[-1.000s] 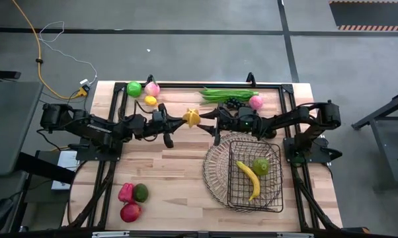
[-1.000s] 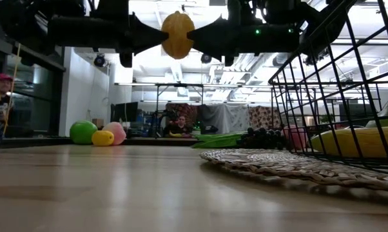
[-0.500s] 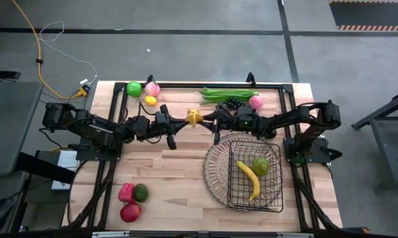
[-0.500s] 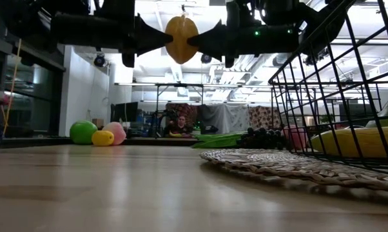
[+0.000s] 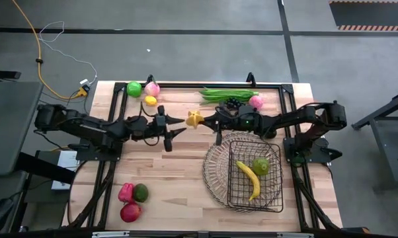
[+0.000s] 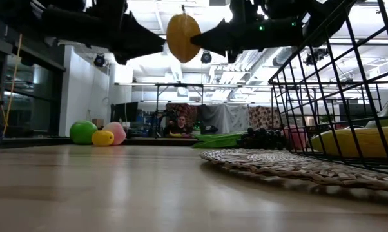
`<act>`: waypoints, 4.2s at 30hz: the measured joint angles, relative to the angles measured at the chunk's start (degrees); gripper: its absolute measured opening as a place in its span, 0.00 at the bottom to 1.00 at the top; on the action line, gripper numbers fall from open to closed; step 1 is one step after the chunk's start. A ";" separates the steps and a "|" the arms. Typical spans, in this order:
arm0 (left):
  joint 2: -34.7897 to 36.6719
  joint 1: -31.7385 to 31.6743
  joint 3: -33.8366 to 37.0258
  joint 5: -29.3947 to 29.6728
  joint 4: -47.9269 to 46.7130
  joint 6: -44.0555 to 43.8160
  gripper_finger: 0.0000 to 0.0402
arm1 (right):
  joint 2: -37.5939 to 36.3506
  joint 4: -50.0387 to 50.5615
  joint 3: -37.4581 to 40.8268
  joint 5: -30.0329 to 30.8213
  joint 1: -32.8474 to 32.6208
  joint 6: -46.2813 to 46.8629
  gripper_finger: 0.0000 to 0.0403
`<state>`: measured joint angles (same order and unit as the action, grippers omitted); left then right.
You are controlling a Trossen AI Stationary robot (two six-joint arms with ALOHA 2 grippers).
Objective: Build produce basket
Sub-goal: Put the starfruit into the wire basket
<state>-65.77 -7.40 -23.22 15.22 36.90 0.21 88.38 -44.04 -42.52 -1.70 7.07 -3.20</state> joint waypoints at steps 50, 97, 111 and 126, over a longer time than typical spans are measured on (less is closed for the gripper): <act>31.30 -0.04 9.66 -4.96 -9.41 -0.51 0.48 | -24.79 -6.40 20.82 2.06 1.01 3.30 0.01; 31.29 -0.07 9.66 -3.95 -9.64 -1.07 0.48 | -18.51 80.65 -4.18 10.05 -44.17 81.07 0.04; 31.30 -0.05 9.66 -3.95 -9.61 -1.07 0.48 | -12.85 76.33 -4.18 9.76 -43.71 85.95 0.21; 31.28 -0.05 9.68 -3.95 -8.82 -1.03 0.48 | -18.03 98.00 -15.51 17.08 -39.90 68.16 0.51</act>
<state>-34.50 -7.44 -13.54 11.27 28.08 -0.82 70.34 53.96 -58.03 15.38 -32.83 64.96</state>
